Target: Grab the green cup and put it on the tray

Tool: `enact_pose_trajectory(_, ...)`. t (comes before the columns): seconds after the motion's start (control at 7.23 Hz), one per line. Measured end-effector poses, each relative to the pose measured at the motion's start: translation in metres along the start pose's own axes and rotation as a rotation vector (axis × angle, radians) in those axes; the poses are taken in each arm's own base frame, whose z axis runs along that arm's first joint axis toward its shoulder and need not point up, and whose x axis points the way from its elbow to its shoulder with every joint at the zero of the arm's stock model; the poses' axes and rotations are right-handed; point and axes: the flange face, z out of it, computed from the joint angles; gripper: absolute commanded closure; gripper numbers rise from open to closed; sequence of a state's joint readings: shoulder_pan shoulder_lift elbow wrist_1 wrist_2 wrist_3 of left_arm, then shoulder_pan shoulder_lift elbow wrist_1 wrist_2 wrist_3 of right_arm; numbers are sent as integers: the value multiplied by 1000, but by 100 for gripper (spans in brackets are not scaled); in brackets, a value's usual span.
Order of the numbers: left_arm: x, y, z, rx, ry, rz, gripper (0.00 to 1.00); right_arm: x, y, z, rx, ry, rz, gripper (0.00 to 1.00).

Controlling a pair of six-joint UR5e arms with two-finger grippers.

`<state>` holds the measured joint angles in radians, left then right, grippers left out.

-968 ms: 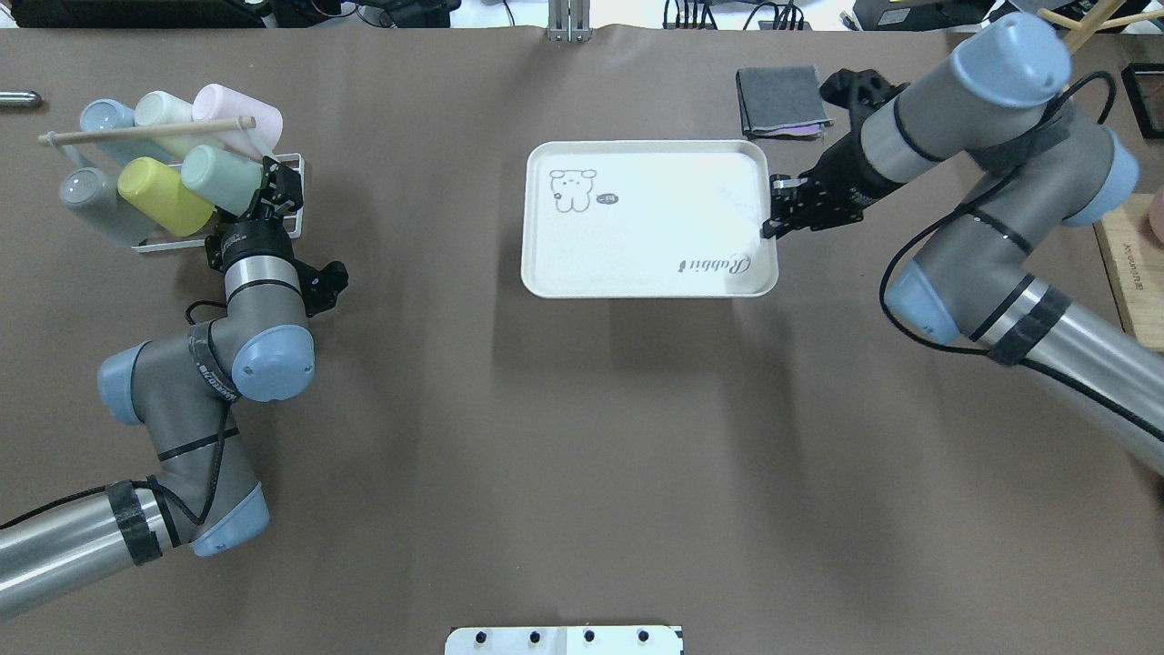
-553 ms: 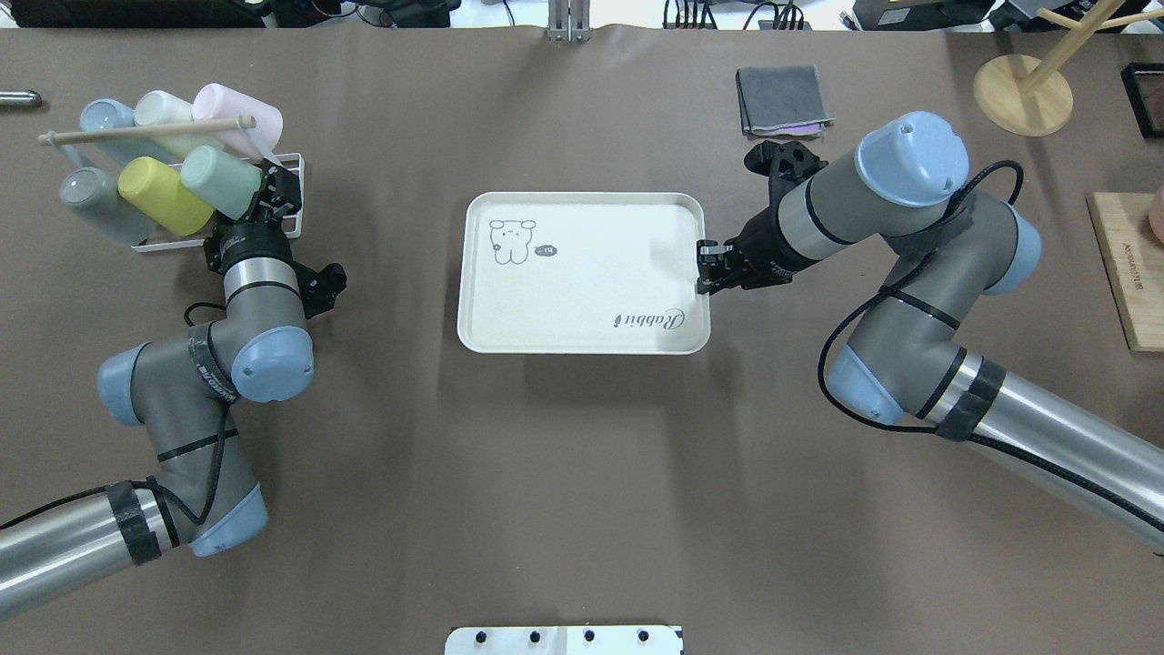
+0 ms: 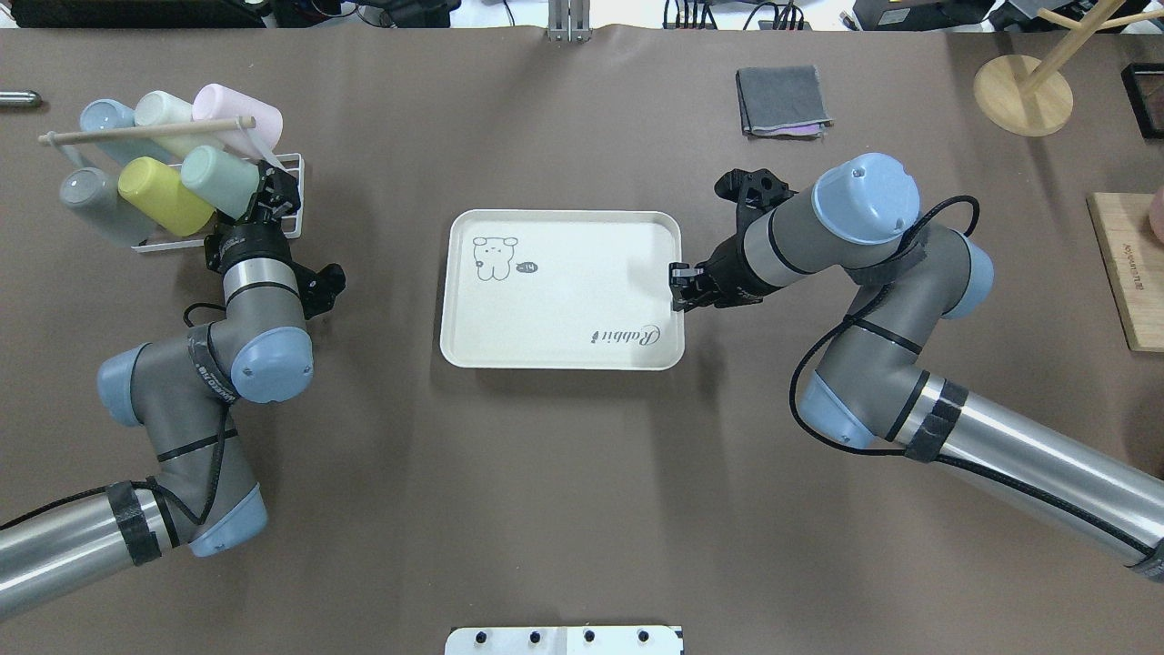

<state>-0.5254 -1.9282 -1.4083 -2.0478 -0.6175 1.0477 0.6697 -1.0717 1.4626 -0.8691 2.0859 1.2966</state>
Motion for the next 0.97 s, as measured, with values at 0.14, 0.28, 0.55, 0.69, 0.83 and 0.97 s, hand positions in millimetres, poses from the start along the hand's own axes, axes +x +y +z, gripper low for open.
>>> enact_pose_trajectory(0.14, 0, 0, 0, -1, 0, 0, 16, -2, 2, 7, 8, 0, -5, 100)
enact_pose_trajectory(0.28, -1, 1, 0, -1, -1, -1, 16, 1, 3, 12, 14, -5, -10, 100)
enact_pose_trajectory(0.55, -2, 3, 0, -2, -2, -3, 16, 4, 3, 16, 16, -9, -12, 100)
enact_pose_trajectory(0.69, -4, 4, 0, -3, -3, -6, 16, 5, 4, 16, 15, -10, -12, 100)
enact_pose_trajectory(0.83, -5, 6, 1, -4, -4, -8, 16, 6, 4, 16, 14, -10, -11, 100)
enact_pose_trajectory(0.97, -7, 8, 0, -3, -6, -4, 16, 5, 4, 16, 13, -11, -6, 47)
